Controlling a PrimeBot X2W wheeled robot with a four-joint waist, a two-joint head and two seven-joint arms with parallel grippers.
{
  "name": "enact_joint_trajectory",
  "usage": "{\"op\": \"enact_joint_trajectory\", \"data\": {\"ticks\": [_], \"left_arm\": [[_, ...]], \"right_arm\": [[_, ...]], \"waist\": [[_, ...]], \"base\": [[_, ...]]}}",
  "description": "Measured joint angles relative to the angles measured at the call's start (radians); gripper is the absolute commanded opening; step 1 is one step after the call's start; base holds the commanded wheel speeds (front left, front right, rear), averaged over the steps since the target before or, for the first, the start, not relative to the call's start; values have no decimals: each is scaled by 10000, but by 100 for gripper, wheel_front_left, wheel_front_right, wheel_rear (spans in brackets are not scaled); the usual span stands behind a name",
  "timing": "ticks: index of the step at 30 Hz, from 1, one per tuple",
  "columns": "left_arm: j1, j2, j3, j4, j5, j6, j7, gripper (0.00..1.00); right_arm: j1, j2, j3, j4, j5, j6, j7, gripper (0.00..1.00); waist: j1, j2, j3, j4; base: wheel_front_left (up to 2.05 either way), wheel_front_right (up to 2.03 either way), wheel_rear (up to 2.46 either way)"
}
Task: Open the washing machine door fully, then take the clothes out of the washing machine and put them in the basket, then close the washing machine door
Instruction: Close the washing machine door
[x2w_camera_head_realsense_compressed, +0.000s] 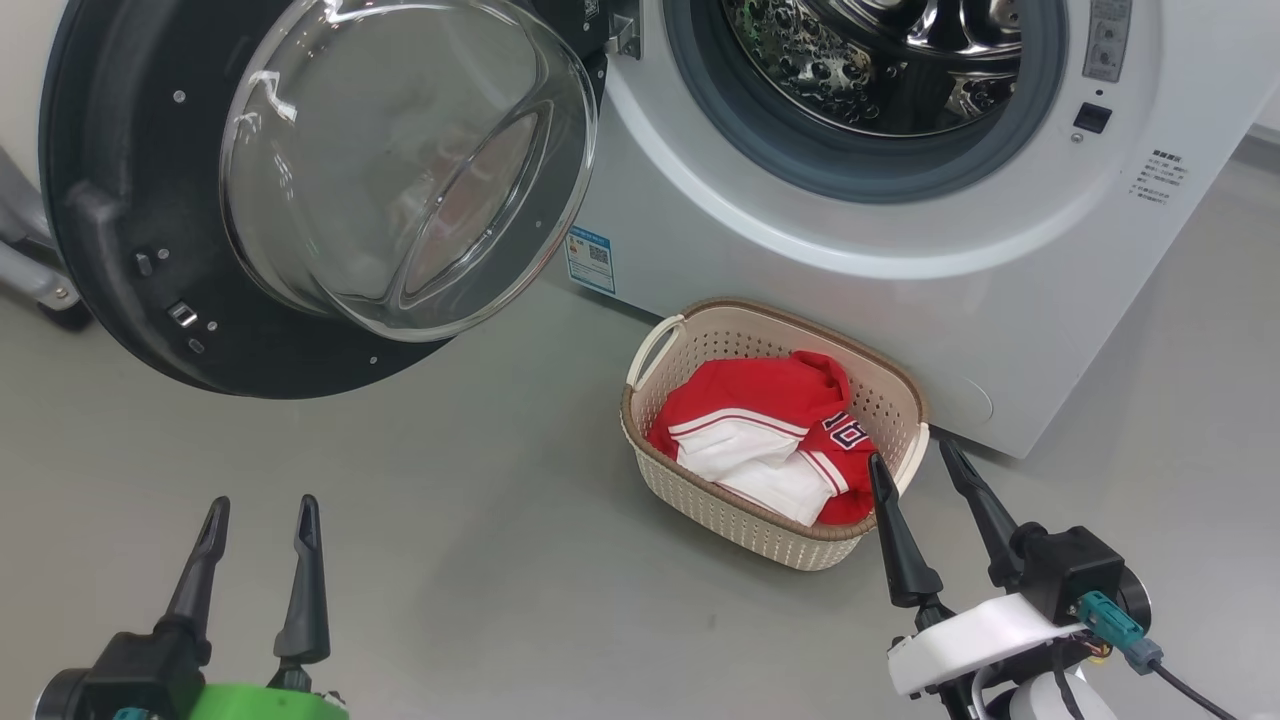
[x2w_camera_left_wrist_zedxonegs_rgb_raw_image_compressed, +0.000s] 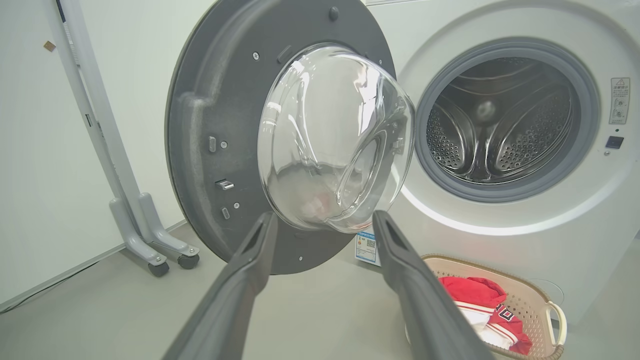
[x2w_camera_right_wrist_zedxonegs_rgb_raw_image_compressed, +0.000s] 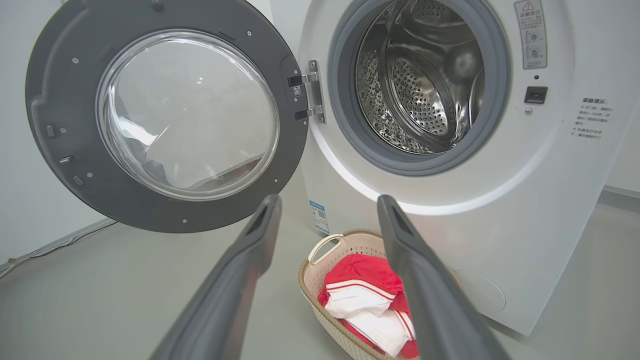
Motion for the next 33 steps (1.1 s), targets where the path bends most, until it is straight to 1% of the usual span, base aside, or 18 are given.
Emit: {"op": "enact_joint_trajectory", "data": {"ticks": [4, 5, 6, 19, 23, 30, 33], "left_arm": [[19, 0, 58, 0, -94, 0, 0, 100], [21, 0, 59, 0, -92, 0, 0, 55], [24, 0, 59, 2, -90, 0, 0, 0], [31, 0, 50, 0, -17, -12, 0, 0], [30, 0, 79, -29, -234, -13, 0, 0], [-73, 0, 654, -441, -253, -15, -2, 0], [-300, 130, 863, -629, -209, -44, -2, 0]], "right_arm": [[-1, 0, 2, 2, 17, -12, 0, 100], [-1, 0, 2, 2, 19, -12, 0, 100], [-1, 0, 2, 2, 29, -12, 0, 100], [0, 0, -23, 0, 88, -29, 0, 100], [1, 0, -35, -10, 88, -100, 0, 100], [2, -2, -100, -190, 86, -203, 0, 100], [5, -2, -148, -199, 33, -276, 0, 100]], "waist": [[0, 0, -9, -6], [0, 0, -11, -7], [0, 0, -14, -9], [0, 0, 0, -29], [0, 0, 36, -30], [0, 0, 244, -16], [0, 0, 396, -7]], "base": [[0, 0, 0], [0, 0, 0], [0, 0, 0], [0, 0, 0], [0, 0, 0], [0, 0, 0], [0, 0, 0]]}}
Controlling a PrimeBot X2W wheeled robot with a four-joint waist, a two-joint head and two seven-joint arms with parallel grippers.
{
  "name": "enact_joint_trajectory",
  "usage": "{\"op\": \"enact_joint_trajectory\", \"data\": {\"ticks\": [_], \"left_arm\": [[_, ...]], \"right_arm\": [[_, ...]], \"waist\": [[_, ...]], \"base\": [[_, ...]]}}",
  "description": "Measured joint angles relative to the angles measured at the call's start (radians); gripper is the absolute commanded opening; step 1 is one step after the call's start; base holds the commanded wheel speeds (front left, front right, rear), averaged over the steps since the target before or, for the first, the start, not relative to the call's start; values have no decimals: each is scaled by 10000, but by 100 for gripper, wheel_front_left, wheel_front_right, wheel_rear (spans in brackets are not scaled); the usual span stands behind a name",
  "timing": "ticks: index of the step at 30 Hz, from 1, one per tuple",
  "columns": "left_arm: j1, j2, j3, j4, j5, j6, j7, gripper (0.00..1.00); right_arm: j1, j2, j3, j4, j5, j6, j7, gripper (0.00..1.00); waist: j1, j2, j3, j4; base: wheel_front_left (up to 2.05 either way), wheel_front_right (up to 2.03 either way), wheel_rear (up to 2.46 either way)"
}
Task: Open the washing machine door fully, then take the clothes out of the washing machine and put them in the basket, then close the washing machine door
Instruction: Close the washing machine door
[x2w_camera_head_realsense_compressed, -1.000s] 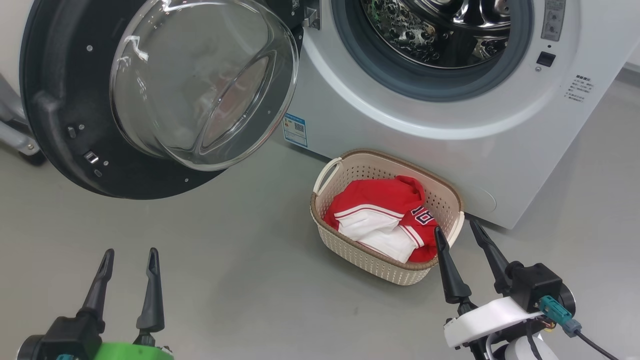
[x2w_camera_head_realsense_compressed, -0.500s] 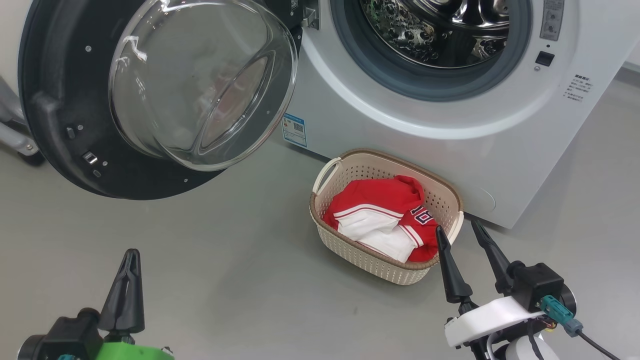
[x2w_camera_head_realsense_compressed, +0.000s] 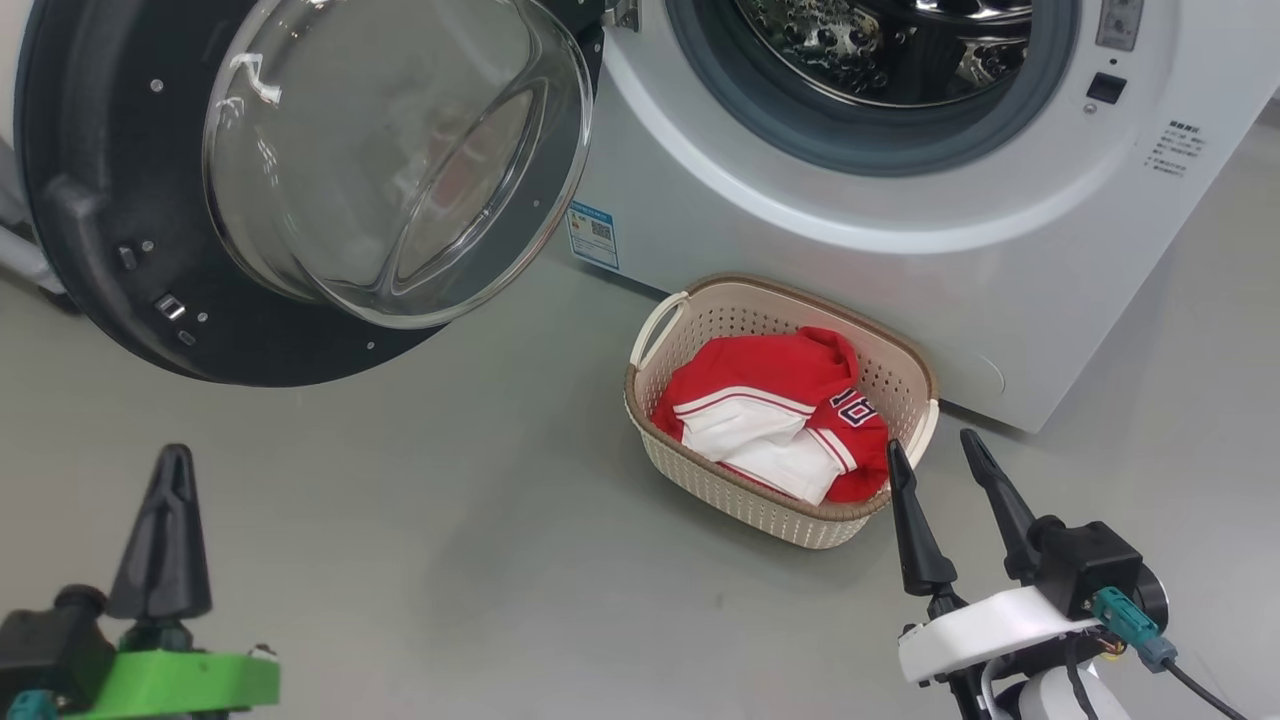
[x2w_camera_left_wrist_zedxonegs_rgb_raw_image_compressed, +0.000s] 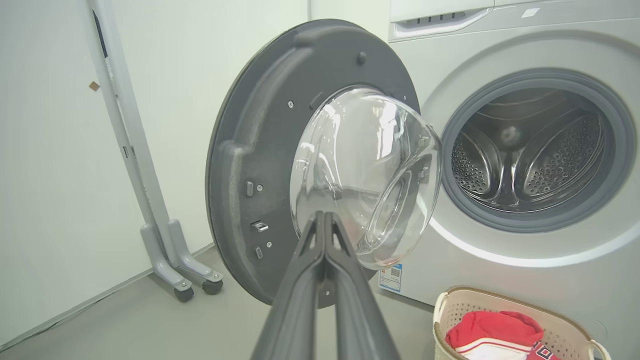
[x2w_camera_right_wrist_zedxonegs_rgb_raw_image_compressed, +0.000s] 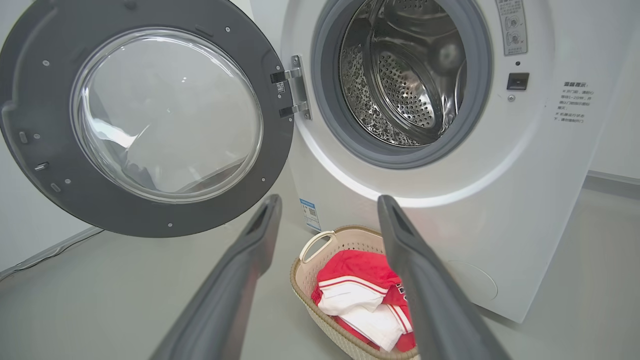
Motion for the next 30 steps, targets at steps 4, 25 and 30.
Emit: {"op": "enact_joint_trajectory", "data": {"ticks": [4, 25, 30], "left_arm": [[-537, 652, 366, -370, 255, -94, 0, 0], [-3593, 3484, 4079, 1398, -2577, -307, 888, 0], [-4525, 3638, 4861, 2924, -4174, -307, 1910, 0]], "right_arm": [[4, -88, -82, -111, -117, -92, 0, 100], [-523, -731, 67, -458, -746, -90, 182, 100], [-665, -765, 272, -458, -874, -75, 282, 100]], "waist": [[0, 0, 244, 13], [0, 0, 1884, -616], [0, 0, 2147, -957]], "base": [[0, 0, 0], [0, 0, 0], [0, 0, 0]]}}
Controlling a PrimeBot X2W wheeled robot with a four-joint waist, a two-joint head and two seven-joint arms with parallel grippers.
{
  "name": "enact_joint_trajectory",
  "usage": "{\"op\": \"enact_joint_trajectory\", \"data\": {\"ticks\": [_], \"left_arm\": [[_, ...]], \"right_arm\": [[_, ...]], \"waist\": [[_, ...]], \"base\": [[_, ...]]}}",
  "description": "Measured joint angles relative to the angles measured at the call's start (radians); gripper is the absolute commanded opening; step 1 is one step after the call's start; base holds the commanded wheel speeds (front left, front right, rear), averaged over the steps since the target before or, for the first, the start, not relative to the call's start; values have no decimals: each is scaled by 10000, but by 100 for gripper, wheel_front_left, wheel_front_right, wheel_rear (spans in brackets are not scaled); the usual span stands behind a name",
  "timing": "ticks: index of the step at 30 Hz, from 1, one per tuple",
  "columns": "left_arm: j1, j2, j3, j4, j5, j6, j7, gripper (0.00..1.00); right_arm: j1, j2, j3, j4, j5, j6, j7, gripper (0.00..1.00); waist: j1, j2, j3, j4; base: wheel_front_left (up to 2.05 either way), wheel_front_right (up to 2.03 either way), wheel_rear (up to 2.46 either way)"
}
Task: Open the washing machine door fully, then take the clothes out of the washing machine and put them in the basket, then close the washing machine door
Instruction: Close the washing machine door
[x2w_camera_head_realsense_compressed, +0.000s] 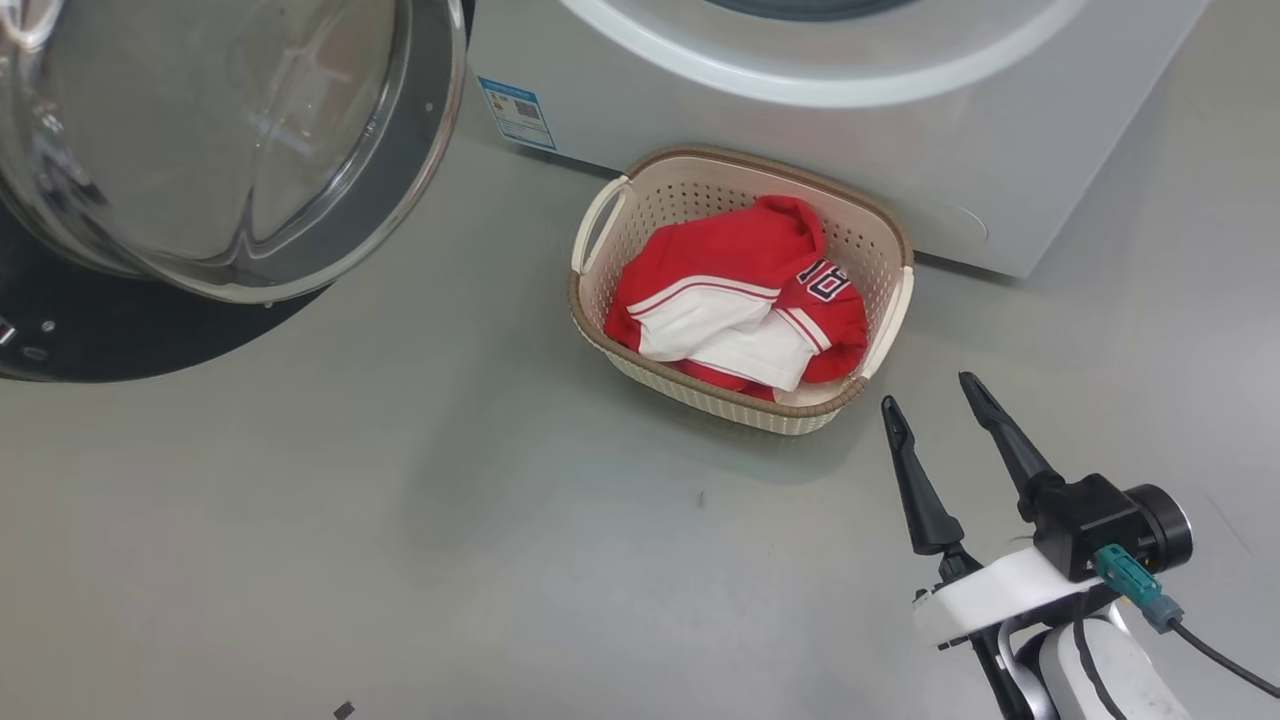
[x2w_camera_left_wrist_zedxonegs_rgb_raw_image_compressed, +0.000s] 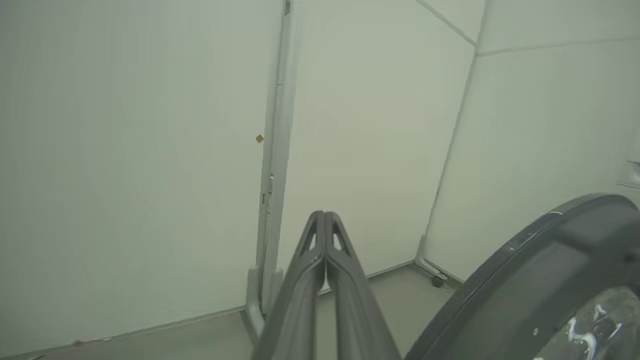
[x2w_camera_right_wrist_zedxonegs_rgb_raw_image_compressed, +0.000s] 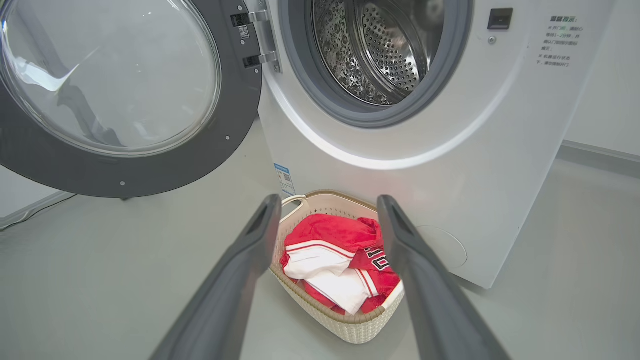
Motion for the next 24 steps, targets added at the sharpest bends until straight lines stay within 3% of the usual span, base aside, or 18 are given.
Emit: {"op": "enact_joint_trajectory", "data": {"ticks": [7, 15, 20, 24], "left_arm": [[-1174, 330, 702, 1530, -1162, 196, 1011, 0], [-2915, 234, 2065, 3457, -3448, 1248, 2466, 0], [-3525, 238, 2548, 4265, -4182, 1877, 3312, 0], [-3790, 336, 2512, 4627, -4219, 2004, 3825, 0]], "right_arm": [[-213, -35, 73, 10, -59, 38, 27, 100], [-256, -6, 163, 121, -59, 88, 25, 100], [-257, 40, 201, 198, -59, 90, 17, 100], [-255, 77, 186, 224, -58, 88, 13, 100]], "waist": [[0, 0, 237, -465], [0, 0, 293, -1108], [0, -1, 242, -1414], [0, 0, 163, -1567]], "base": [[0, 0, 0], [0, 0, 0], [0, 0, 0], [0, 0, 0]]}}
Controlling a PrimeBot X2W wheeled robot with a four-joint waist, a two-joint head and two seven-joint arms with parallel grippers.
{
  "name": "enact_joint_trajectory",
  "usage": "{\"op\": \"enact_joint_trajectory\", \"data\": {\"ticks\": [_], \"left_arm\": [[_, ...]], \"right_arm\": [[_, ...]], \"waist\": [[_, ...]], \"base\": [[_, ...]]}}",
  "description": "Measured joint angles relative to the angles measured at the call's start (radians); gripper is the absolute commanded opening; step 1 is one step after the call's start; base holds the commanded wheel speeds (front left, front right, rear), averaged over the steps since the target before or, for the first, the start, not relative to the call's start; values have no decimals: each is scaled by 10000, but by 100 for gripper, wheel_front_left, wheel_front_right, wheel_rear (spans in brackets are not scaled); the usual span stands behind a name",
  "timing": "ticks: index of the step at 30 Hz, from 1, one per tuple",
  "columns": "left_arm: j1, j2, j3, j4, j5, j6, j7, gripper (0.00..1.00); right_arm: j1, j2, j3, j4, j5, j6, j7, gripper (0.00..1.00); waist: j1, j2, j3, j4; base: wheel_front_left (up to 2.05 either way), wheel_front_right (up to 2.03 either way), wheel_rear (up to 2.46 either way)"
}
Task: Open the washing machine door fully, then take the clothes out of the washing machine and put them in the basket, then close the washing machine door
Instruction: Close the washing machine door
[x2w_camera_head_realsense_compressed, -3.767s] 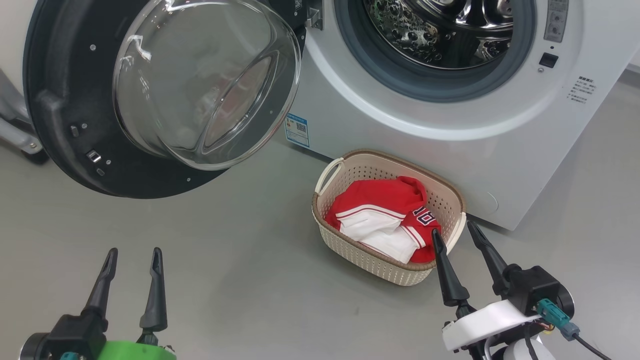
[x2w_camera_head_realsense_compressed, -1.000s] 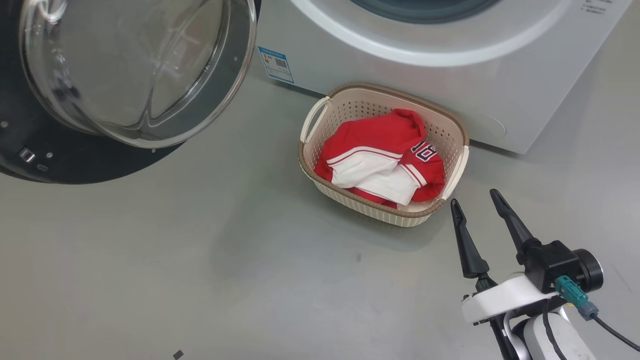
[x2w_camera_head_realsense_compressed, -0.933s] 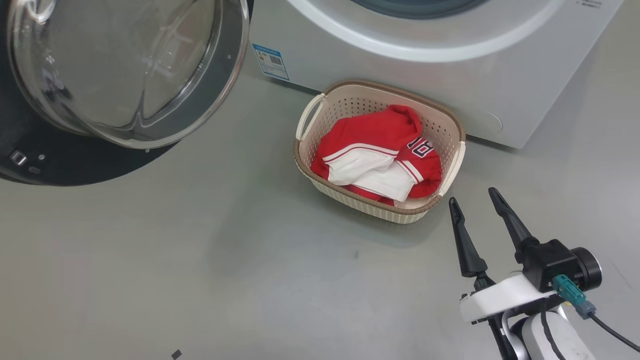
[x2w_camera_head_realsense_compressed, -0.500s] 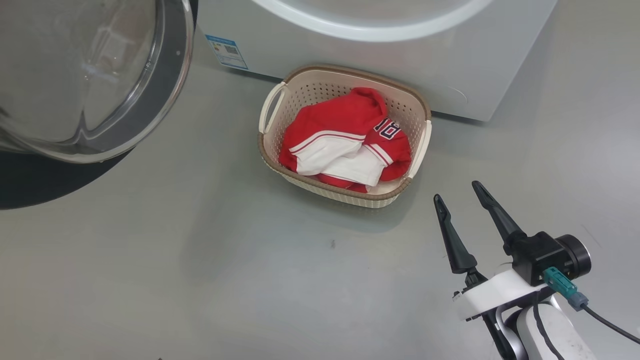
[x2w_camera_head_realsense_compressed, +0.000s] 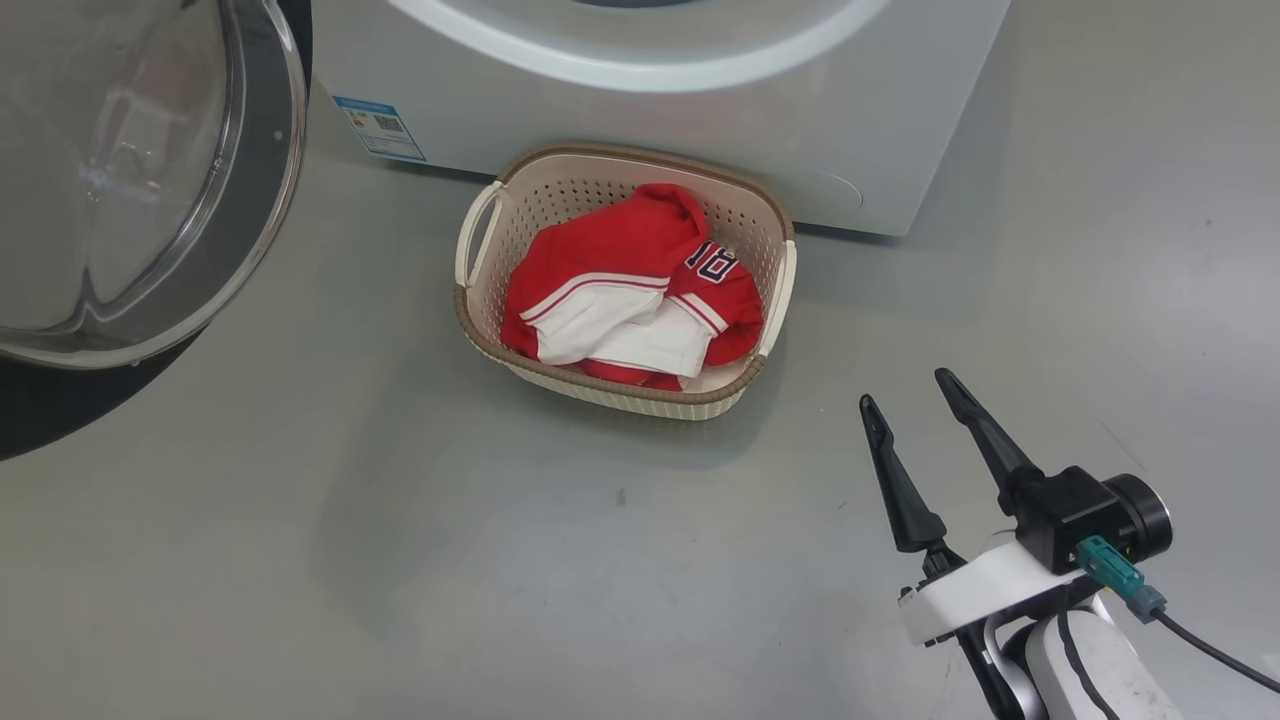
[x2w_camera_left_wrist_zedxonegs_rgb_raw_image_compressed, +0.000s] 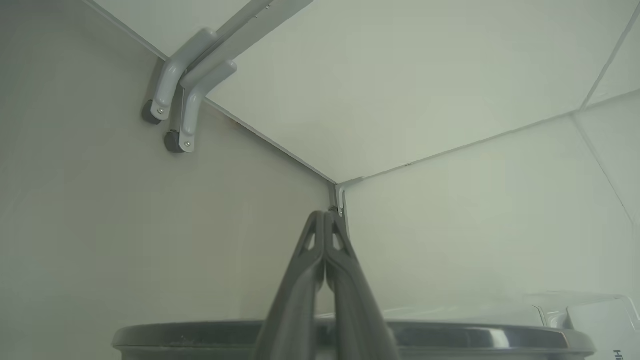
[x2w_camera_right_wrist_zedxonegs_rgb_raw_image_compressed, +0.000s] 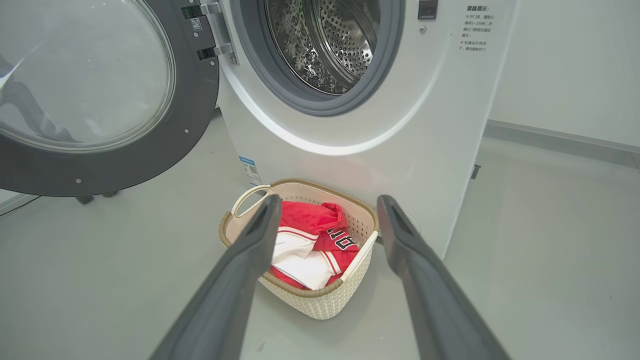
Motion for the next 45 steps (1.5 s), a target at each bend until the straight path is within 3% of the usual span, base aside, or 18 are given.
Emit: {"op": "enact_joint_trajectory", "data": {"ticks": [11, 30, 45], "left_arm": [[-352, 286, -17, 1198, -309, 196, 1053, 0], [-580, 566, -518, 1776, -408, 171, 2755, 0], [-546, -119, -1149, 1797, -738, -882, 4428, 0]], "right_arm": [[-2, 21, 35, -81, 0, 2, -40, 100], [-5, 119, 36, 12, 52, 6, -132, 100], [3, 196, -46, 205, 284, 2, -205, 100]], "waist": [[0, 0, -42, -88], [-1, 0, -192, -65], [-1, 0, -694, 82]], "base": [[0, 0, 0], [0, 0, 0], [0, 0, 0]]}}
